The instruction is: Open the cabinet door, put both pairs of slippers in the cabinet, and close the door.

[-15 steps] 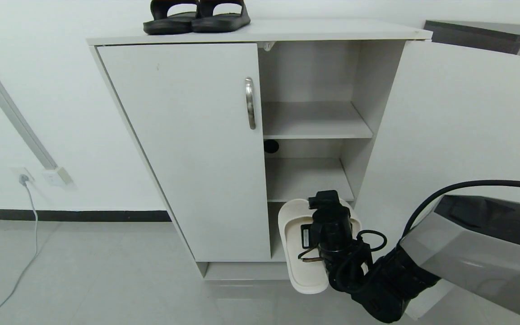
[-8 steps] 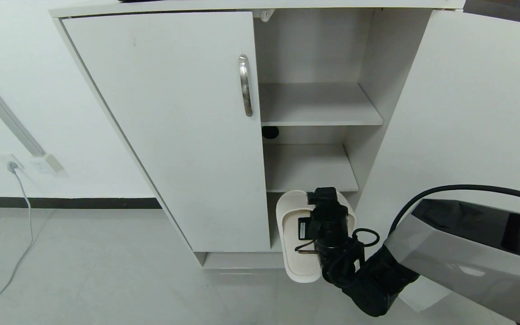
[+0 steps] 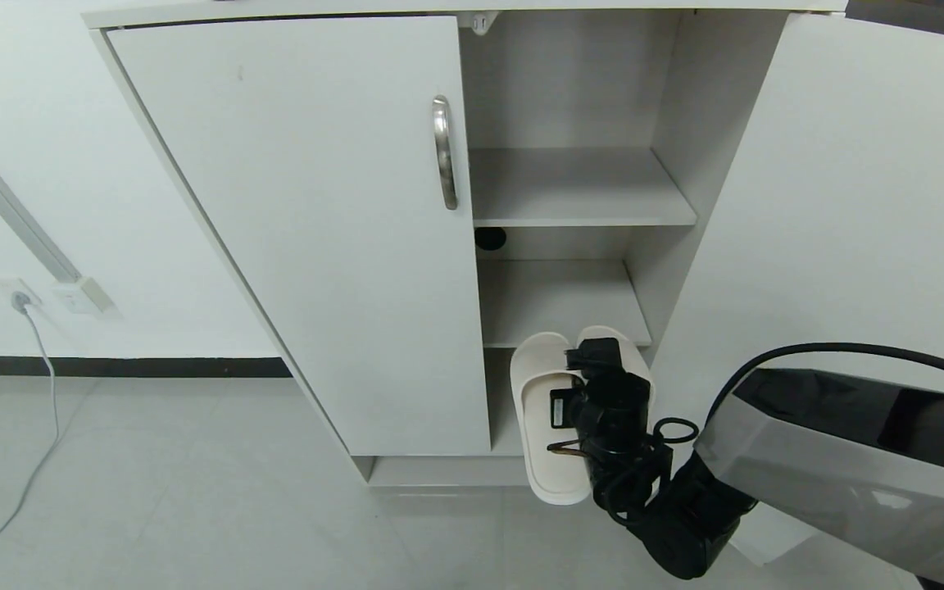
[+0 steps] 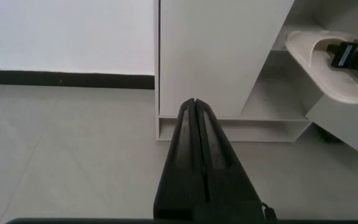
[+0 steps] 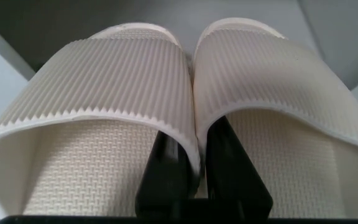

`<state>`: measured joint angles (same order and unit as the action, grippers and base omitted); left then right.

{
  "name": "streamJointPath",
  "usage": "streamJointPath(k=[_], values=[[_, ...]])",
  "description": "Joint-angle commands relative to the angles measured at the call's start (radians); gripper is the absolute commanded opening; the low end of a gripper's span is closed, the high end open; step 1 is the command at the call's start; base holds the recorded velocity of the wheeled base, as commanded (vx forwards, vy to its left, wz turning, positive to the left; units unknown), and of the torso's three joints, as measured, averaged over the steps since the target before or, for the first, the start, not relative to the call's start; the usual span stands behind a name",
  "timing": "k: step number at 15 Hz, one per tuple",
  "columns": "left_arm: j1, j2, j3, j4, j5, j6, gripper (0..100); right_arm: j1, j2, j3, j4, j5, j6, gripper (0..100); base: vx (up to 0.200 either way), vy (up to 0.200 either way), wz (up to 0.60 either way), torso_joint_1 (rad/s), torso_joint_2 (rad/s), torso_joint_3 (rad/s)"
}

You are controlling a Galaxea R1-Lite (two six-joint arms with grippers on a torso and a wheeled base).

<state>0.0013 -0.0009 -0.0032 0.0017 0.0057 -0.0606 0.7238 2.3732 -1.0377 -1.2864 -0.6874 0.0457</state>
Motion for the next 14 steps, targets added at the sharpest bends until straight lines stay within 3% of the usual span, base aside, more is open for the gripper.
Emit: streamJointPath(k=[1,10,14], values=[[0.0,0.001,0.0,0.0,0.0,0.001,0,-0.003,0.003,-0.001,-0.001,0.0,0.0,0,0.0,0.0,0.0,0.0,0.0,0.0],[0.0,0.001,0.0,0.0,0.0,-0.001,0,-0.004,-0.017,-0.004,-0.002,0.002,0.0,0,0.2,0.0,0.0,0.003,0.0,0.003],[0.0,0.001,0.0,0.0,0.002,-0.001,0,-0.02,0.003,-0.028,-0.002,0.059,0.002,0,0.0,0.0,0.0,0.0,0.0,0.0]])
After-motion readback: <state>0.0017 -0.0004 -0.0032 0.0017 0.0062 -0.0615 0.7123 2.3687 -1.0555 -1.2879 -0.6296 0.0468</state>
